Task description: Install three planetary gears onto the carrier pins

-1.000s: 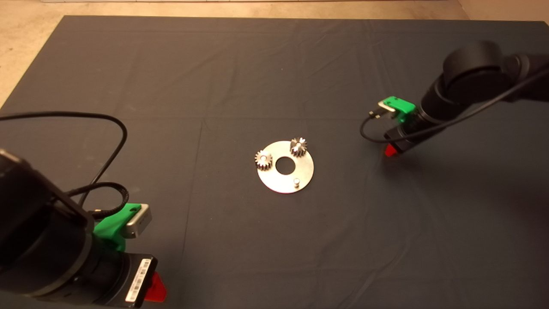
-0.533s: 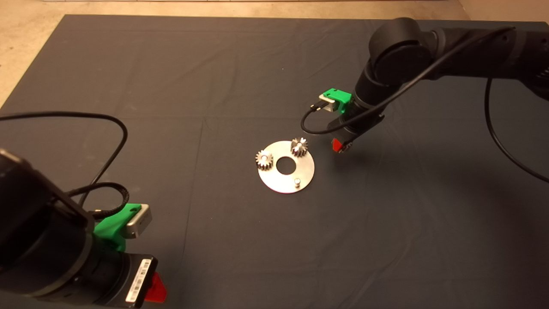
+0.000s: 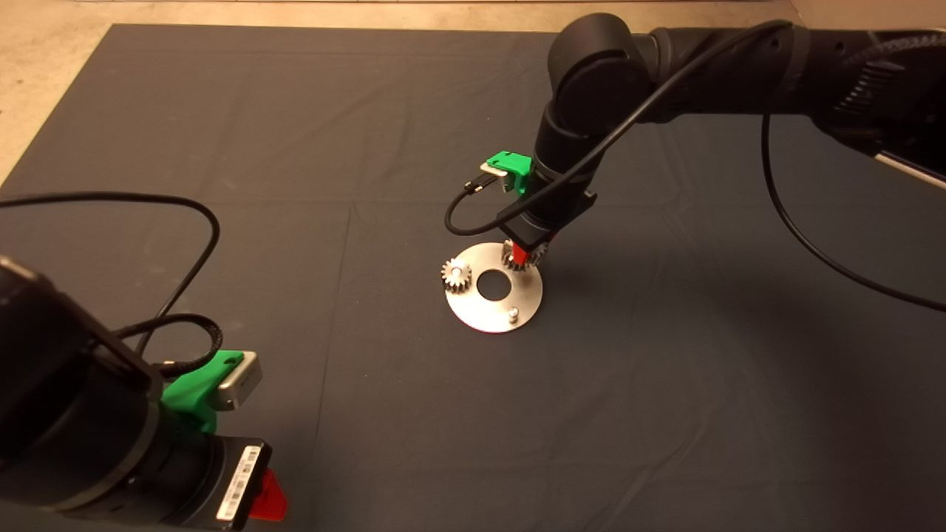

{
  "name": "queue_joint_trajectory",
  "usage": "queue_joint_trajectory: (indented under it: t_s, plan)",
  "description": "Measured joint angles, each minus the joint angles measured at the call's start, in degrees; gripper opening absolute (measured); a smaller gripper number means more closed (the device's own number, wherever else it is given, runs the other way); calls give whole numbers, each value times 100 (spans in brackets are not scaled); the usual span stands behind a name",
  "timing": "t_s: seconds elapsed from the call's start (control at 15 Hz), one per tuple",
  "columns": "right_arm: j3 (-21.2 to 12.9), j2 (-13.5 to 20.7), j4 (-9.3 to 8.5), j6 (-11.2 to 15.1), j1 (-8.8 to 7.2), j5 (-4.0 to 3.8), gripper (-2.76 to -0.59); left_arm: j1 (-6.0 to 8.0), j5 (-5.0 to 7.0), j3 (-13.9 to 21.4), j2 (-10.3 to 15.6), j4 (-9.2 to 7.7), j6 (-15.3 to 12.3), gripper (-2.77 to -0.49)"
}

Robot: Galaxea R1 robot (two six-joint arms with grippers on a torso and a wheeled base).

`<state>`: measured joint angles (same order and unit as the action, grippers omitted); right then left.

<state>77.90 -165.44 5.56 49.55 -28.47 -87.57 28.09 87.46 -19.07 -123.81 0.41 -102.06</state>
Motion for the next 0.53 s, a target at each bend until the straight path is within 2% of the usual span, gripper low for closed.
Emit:
queue_joint_trajectory:
  t_s: [0.2, 0.53]
  plan:
    - [7, -195, -115, -3, 2, -9, -229, -29, 0, 0, 0, 0, 0, -122]
    - [-11, -334, -179, -9, 0, -11, -229, -33, -2, 0, 0, 0, -1, -122]
